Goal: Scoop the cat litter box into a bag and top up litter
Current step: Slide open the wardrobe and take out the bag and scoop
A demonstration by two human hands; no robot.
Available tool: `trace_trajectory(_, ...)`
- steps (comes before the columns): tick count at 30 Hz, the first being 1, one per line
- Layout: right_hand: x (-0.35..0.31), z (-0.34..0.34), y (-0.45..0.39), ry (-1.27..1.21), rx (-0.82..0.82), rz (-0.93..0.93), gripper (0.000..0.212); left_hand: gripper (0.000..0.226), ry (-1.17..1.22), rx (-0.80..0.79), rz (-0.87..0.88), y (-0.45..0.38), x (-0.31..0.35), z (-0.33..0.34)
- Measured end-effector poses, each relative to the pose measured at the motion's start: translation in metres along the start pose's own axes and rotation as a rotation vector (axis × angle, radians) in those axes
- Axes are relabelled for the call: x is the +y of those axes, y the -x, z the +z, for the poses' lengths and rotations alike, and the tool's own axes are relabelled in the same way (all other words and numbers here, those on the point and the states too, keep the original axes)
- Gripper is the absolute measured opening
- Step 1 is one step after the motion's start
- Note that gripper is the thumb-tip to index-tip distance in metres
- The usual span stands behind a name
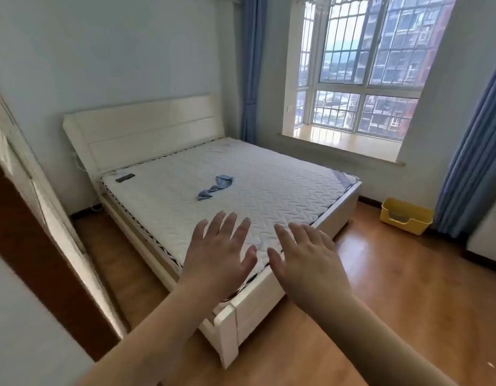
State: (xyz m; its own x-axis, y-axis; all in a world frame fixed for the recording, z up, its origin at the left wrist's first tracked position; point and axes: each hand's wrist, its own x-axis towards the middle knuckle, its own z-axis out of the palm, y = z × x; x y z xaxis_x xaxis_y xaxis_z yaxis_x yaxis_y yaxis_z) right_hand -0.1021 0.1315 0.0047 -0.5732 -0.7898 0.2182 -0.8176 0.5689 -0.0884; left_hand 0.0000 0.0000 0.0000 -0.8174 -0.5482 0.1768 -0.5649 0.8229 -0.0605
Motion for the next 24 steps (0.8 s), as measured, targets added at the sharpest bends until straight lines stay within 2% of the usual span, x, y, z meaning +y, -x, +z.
trace_trajectory(7,-0.058,0.031,-0.08,-0.013,-0.053,-0.207,0.058,0.085,0.007,0.014,-0.123,-0.023,-0.081,0.038)
trace_trajectory(16,-0.122,0.057,-0.164,-0.061,-0.079,-0.32,0.057,0.085,-0.026,0.03,-0.295,-0.055,-0.162,0.051)
trace_trajectory(20,-0.144,0.066,-0.196,-0.083,-0.074,-0.41,0.057,0.08,-0.103,0.02,-0.364,-0.064,-0.186,0.062)
trace_trajectory(24,-0.16,0.082,-0.232,-0.099,-0.069,-0.5,0.056,0.064,-0.133,0.011,-0.503,-0.075,-0.207,0.071)
